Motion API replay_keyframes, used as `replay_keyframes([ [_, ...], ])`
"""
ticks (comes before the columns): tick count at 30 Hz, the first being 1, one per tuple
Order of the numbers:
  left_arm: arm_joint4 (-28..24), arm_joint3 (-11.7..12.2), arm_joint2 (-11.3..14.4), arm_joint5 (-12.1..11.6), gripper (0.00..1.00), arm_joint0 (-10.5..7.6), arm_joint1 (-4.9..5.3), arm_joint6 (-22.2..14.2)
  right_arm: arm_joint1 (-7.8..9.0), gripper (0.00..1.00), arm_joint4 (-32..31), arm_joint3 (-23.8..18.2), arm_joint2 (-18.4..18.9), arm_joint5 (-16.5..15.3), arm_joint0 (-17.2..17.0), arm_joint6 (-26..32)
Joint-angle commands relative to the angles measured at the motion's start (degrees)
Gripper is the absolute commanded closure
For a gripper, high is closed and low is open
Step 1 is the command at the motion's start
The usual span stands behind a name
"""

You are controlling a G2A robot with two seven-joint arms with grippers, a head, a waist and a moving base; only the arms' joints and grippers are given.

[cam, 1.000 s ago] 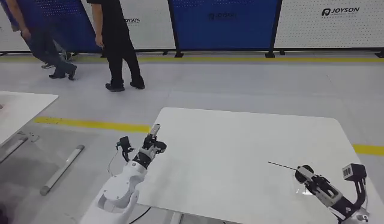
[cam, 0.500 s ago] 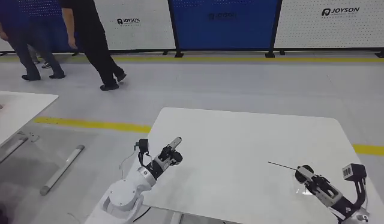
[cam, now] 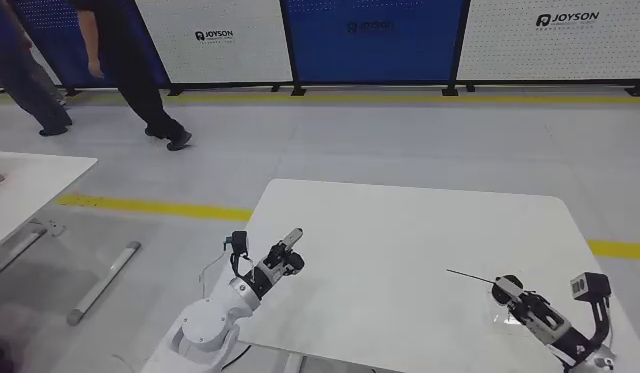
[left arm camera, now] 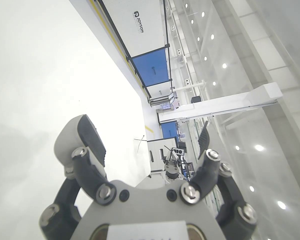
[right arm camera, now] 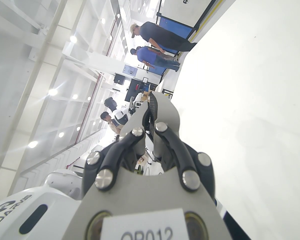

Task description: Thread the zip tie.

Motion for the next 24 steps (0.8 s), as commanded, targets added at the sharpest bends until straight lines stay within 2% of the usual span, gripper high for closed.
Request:
replay_keyframes([
  [1, 0.0, 0.0, 0.0, 0.0, 0.0, 0.0, 0.0, 0.0, 0.0, 1.0, 0.0, 0.0, 0.0, 0.0, 0.0, 0.0],
  [3, -0.02, 0.04, 0.22, 0.07, 0.0, -0.12, -0.02, -0.1, 0.0, 1.0, 0.0, 0.0, 0.0, 0.0, 0.0, 0.0],
  [5, 0.06, 0.32, 1.53, 0.89, 0.0, -0.92, -0.07, -1.26, 0.0, 1.0, 0.0, 0.0, 0.0, 0.0, 0.0, 0.0],
  [7, 1.98, 0.4, 3.45, 1.29, 0.0, -1.6, -0.14, -1.56, 0.0, 1.0, 0.0, 0.0, 0.0, 0.0, 0.0, 0.0],
  [9, 3.3, 0.47, 6.59, 1.28, 0.0, -2.13, -0.26, -3.89, 0.0, 1.0, 0.0, 0.0, 0.0, 0.0, 0.0, 0.0],
  [12, 3.33, 2.11, 9.8, 1.84, 0.0, -4.07, -0.48, -6.12, 0.0, 1.0, 0.0, 0.0, 0.0, 0.0, 0.0, 0.0],
  [13, 3.45, 2.77, 10.53, 1.85, 0.0, -4.8, -0.59, -5.68, 0.0, 1.0, 0.0, 0.0, 0.0, 0.0, 0.0, 0.0],
  [21, 3.45, 2.77, 10.53, 1.85, 0.0, -4.8, -0.59, -5.68, -0.1, 1.0, 0.0, -0.12, -0.14, 0.0, -0.01, -0.78],
  [24, 3.45, 2.77, 10.53, 1.85, 0.0, -4.8, -0.59, -5.68, -0.27, 1.0, 0.41, -0.13, -0.78, -0.98, -0.56, -0.23],
])
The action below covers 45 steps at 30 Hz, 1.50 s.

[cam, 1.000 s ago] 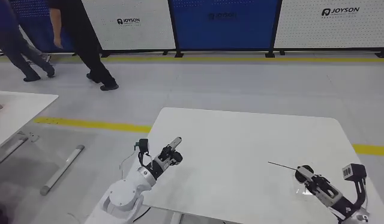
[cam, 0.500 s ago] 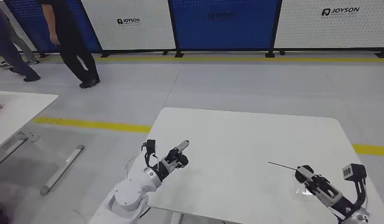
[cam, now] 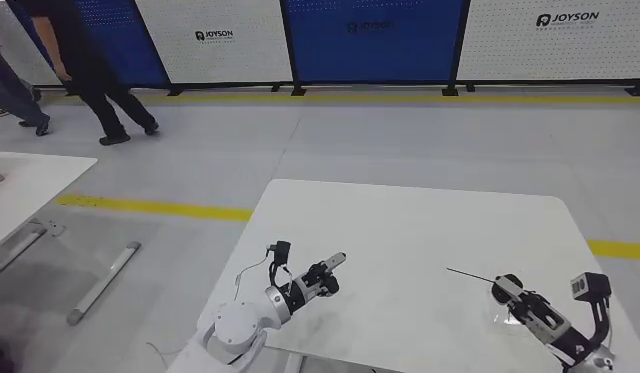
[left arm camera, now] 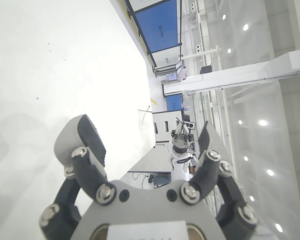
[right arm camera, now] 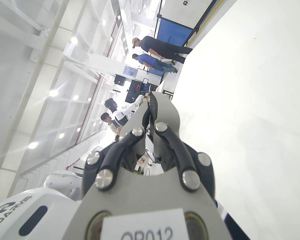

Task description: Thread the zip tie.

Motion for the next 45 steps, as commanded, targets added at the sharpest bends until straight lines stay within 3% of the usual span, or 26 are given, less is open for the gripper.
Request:
replay_keyframes([
  [1, 0.0, 0.0, 0.0, 0.0, 0.0, 0.0, 0.0, 0.0, -0.12, 1.0, -0.07, -0.07, -0.87, -0.61, -0.32, 0.48],
  [6, 0.0, 0.0, 0.0, 0.0, 0.0, 0.0, 0.0, 0.0, -0.53, 1.0, 0.47, 0.66, -4.5, -1.87, 0.65, 3.56],
  [29, 0.0, 0.0, 0.0, 0.0, 0.0, 0.0, 0.0, 0.0, -0.53, 1.0, 0.47, 0.66, -4.5, -1.87, 0.65, 3.56],
  [35, 0.0, 0.0, 0.0, 0.0, 0.0, 0.0, 0.0, 0.0, -1.04, 1.0, 1.06, -1.91, -4.92, -4.03, 0.18, -1.16],
  [38, 0.0, 0.0, 0.0, 0.0, 0.0, 0.0, 0.0, 0.0, -1.29, 1.0, 0.2, -2.83, -5.75, -2.54, 0.32, -3.53],
  [45, 0.0, 0.0, 0.0, 0.0, 0.0, 0.0, 0.0, 0.0, -1.29, 1.0, 0.2, -2.83, -5.75, -2.54, 0.32, -3.53],
])
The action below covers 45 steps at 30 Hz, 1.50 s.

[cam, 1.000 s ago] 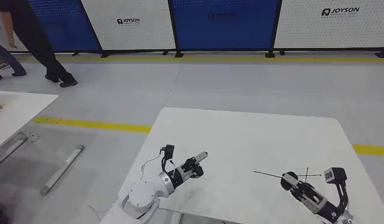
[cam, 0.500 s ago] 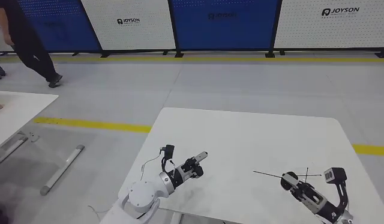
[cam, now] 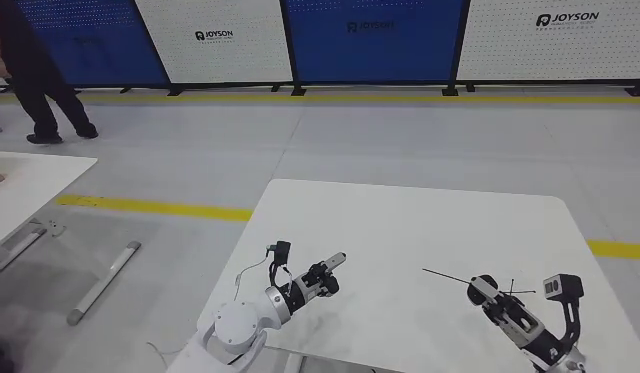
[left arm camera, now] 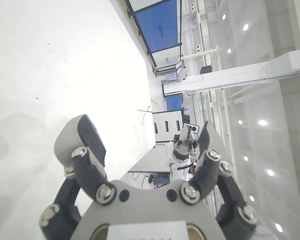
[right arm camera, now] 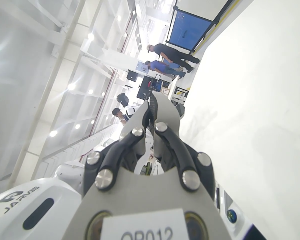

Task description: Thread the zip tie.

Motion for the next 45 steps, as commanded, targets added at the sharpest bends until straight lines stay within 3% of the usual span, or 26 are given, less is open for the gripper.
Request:
replay_keyframes([
  [1, 0.0, 0.0, 0.0, 0.0, 0.0, 0.0, 0.0, 0.0, 0.0, 1.0, 0.0, 0.0, 0.0, 0.0, 0.0, 0.0],
  [9, -0.31, -0.15, 0.87, 0.37, 0.0, -0.39, -0.08, -0.43, 0.0, 1.0, 0.0, 0.0, 0.0, 0.0, 0.0, 0.0],
  [12, -4.65, 0.67, 3.57, 0.73, 0.0, -2.62, -0.47, -3.47, 0.0, 1.0, 0.0, 0.0, 0.0, 0.0, 0.0, 0.0],
  [17, -14.49, 4.55, 6.59, 0.94, 0.0, -6.55, -1.17, -8.55, 0.0, 1.0, 0.0, 0.0, 0.0, 0.0, 0.0, 0.0],
  [18, -15.32, 5.73, 6.75, 0.69, 0.0, -7.46, -1.31, -7.6, 0.0, 1.0, 0.0, 0.0, 0.0, 0.0, 0.0, 0.0],
  [25, -15.32, 5.73, 6.75, 0.69, 0.0, -7.46, -1.31, -7.6, 0.0, 1.0, 0.0, 0.0, 0.0, 0.0, 0.0, 0.0],
  [27, -15.65, 5.85, 6.84, 0.05, 0.0, -7.5, -1.4, -6.05, -0.02, 1.0, -0.08, -0.02, -0.03, 0.08, 0.02, -0.18],
  [30, -18.43, 6.58, 7.93, -1.83, 0.0, -8.07, -1.77, -5.27, -0.29, 1.0, -1.22, -0.98, -2.05, 0.7, 0.19, -0.42],
  [38, -18.32, 10.39, 13.11, -2.16, 0.0, -11.75, -2.74, -3.38, -1.29, 1.0, -5.28, -0.71, -8.79, 2.83, 3.59, -2.11],
  [45, -18.59, 10.47, 13.19, -2.43, 0.0, -11.81, -2.79, -3.29, -1.33, 1.0, -5.17, -0.66, -8.93, 2.9, 3.7, -2.15],
])
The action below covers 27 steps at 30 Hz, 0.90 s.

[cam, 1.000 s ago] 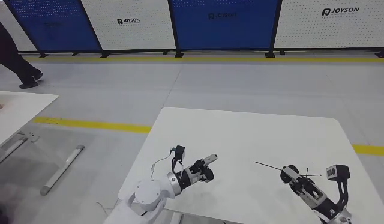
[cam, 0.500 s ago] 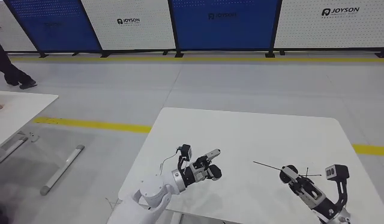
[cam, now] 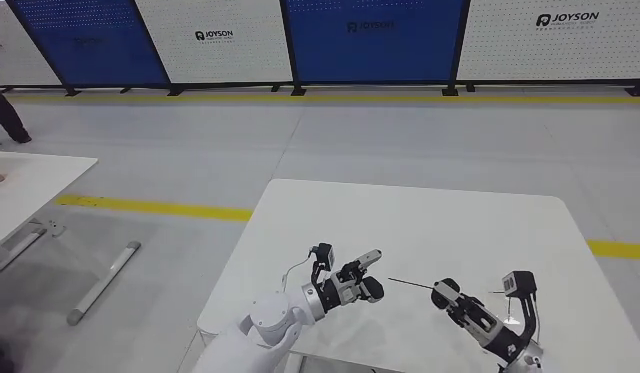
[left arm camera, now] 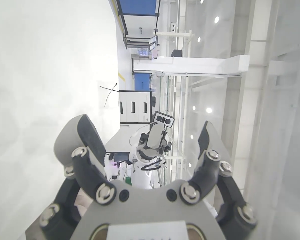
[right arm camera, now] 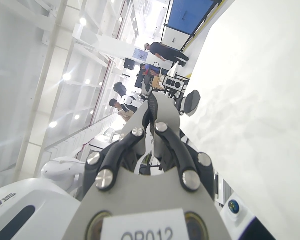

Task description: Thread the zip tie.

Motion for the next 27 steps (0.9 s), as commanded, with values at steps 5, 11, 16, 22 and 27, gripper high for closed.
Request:
replay_keyframes([
  [5, -1.19, -0.29, 0.09, -1.37, 0.0, 0.21, -0.16, 1.45, -0.18, 1.0, -0.91, 0.07, -0.33, 1.77, 0.34, -2.4],
  [11, 1.81, 0.49, 1.7, -0.82, 0.0, -0.82, 0.0, -1.78, -0.98, 1.0, -4.84, -1.03, -3.46, 6.64, 2.46, -8.26],
  [16, 3.05, 0.33, 2.85, -0.7, 0.0, -1.38, -0.15, -1.01, -1.32, 1.0, -6.27, -0.87, -5.08, 8.65, 3.92, -8.77],
  [22, 3.05, 0.33, 2.85, -0.7, 0.0, -1.38, -0.15, -1.01, -1.32, 1.0, -6.27, -0.87, -5.08, 8.65, 3.92, -8.77],
  [27, 3.15, 0.15, 2.99, -1.74, 0.0, -1.08, -0.25, 0.87, -1.37, 1.0, -6.59, -0.88, -5.44, 8.95, 3.97, -8.61],
])
